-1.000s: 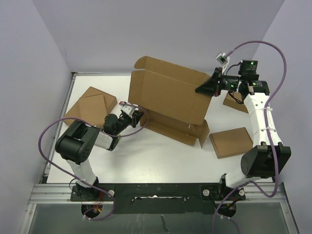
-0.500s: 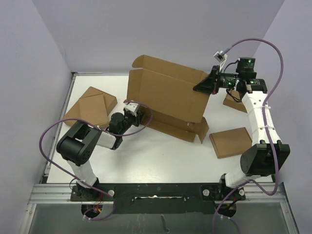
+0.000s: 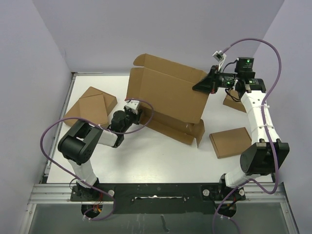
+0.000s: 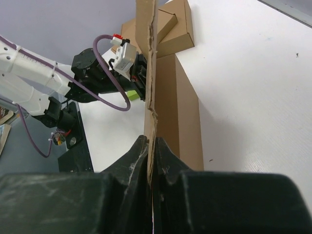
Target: Fold the paper box
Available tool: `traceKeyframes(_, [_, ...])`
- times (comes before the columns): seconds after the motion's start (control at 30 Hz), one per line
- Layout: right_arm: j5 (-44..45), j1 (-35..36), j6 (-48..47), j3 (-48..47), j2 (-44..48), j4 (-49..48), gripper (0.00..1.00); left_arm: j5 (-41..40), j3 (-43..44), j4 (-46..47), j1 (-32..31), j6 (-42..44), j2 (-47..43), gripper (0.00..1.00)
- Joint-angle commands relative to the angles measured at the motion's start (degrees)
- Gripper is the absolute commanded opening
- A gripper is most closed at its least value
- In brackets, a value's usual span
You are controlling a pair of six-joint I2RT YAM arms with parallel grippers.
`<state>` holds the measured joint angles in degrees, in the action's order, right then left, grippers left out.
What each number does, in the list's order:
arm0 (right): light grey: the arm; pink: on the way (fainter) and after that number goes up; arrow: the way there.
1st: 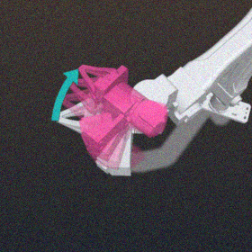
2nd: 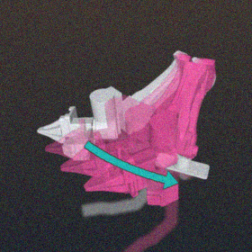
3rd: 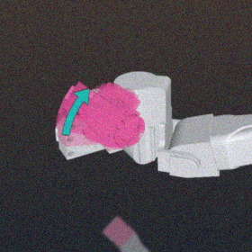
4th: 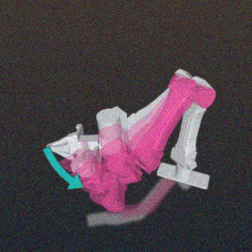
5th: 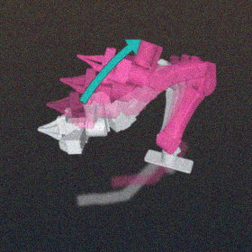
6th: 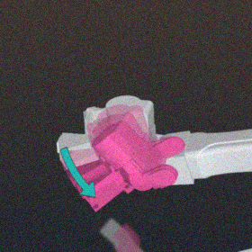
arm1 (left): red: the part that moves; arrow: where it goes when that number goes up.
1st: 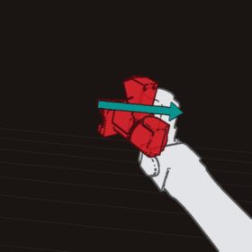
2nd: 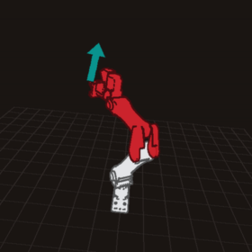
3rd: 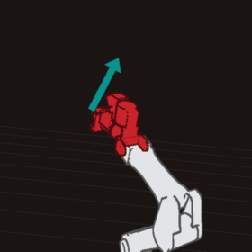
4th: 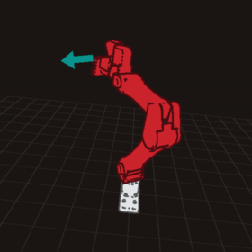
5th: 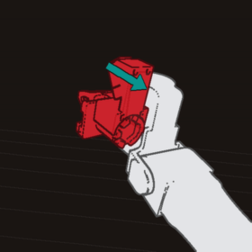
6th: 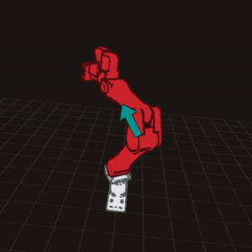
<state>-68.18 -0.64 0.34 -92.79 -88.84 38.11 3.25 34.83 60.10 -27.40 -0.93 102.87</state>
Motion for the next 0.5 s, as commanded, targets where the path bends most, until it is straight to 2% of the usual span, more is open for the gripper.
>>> traceKeyframes(0.0, [2.9, 0.5, 1.3, -2.0, 0.6, -2.0, 0.00, -4.5, 1.8, -6.7, -0.6, -0.5, -3.3, 0.00])
traceKeyframes(0.13, [4.7, 0.4, 5.3, -2.5, 1.5, -3.2, 0.00, -5.9, 2.6, -18.0, -0.9, -3.1, -9.7, 0.00])
traceKeyframes(0.27, [5.3, 0.3, 9.4, -3.2, 2.8, -5.1, 0.00, -3.3, 7.2, -35.8, -1.0, -6.6, -16.8, 0.00])
traceKeyframes(0.33, [4.6, 0.1, 10.5, -3.0, 3.2, -6.0, 0.00, -2.3, 7.0, -40.5, -1.0, -7.4, -19.6, 0.06])
traceKeyframes(0.47, [2.3, -0.3, 13.5, 0.4, 3.6, -10.3, 0.00, -2.2, 3.2, -39.6, -1.0, -8.3, -24.0, 0.23])
